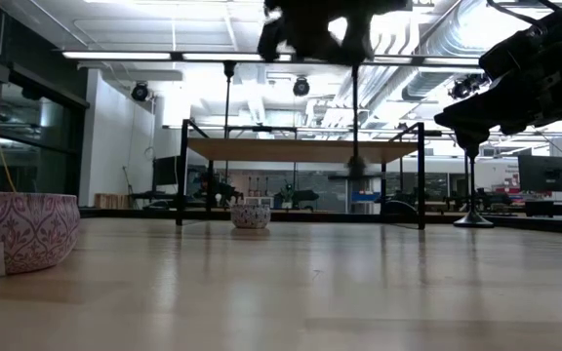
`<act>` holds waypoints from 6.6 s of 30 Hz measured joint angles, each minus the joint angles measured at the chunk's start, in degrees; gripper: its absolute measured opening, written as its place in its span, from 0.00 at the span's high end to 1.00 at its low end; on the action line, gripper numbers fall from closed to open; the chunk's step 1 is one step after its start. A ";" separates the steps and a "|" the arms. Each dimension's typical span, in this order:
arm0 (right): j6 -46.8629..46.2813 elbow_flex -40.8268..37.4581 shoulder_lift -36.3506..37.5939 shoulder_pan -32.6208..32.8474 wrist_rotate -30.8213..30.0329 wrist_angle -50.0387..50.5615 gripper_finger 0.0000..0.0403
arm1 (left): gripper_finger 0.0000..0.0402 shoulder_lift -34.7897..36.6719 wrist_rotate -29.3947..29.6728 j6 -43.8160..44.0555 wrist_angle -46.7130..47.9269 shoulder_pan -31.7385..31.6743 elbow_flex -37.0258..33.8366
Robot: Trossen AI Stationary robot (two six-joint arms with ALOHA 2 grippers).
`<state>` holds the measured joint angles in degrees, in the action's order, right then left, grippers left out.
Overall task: Pick & Place candle stick holders
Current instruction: Put the bottom black candle holder on the shelf
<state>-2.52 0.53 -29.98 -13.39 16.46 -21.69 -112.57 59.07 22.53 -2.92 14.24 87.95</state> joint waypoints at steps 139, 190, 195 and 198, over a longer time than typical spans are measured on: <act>0.00 0.01 0.00 0.00 -0.01 0.11 0.76 | 0.72 -0.85 20.88 31.86 46.80 -30.91 21.98; 0.00 0.00 0.00 0.00 -0.01 0.09 0.76 | 0.48 -0.81 14.91 26.79 48.11 -30.83 21.98; 0.00 -0.01 0.00 0.00 -0.01 0.11 0.76 | 0.47 -0.81 15.36 26.76 48.39 -29.73 21.98; 0.00 0.00 0.00 0.00 -0.01 0.11 0.76 | 0.47 -0.81 16.31 26.77 48.54 -29.09 21.98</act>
<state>-2.52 0.52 -29.98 -13.39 16.45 -21.58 -113.38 75.38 49.30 45.62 -14.85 109.93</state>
